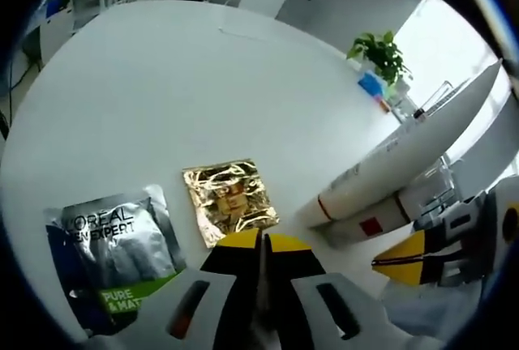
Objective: Arrange the skincare products in the storage area until every visible bottle or jar stands upright without overlapping.
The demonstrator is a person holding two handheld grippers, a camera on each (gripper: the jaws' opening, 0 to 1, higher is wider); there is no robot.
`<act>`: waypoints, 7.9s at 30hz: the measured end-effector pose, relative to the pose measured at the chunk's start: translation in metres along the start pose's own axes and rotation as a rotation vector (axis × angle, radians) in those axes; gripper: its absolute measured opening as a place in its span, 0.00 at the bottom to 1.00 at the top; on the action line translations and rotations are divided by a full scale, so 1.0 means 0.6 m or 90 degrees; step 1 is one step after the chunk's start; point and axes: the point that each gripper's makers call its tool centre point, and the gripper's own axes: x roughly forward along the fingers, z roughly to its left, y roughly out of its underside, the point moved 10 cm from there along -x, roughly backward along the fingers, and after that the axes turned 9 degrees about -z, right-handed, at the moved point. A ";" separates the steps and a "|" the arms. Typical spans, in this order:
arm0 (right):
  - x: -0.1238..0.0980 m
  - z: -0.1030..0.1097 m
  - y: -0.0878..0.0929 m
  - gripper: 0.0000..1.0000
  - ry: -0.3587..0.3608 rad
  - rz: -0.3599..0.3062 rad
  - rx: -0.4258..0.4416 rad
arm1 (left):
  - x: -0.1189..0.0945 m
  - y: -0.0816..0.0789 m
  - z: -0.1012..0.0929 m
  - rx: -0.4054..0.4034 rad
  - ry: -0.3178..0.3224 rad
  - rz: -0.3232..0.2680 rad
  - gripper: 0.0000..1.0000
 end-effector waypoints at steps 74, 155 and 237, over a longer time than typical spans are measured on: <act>-0.070 -0.076 -0.073 0.16 -0.010 -0.118 -0.007 | -0.053 -0.010 -0.118 0.360 0.202 -0.016 0.17; -0.058 -0.012 0.009 0.15 -0.013 -0.156 0.068 | -0.033 0.021 -0.125 0.365 0.193 -0.041 0.16; -0.066 -0.070 0.047 0.08 0.073 -0.056 0.089 | -0.057 -0.003 -0.143 0.380 0.107 -0.109 0.14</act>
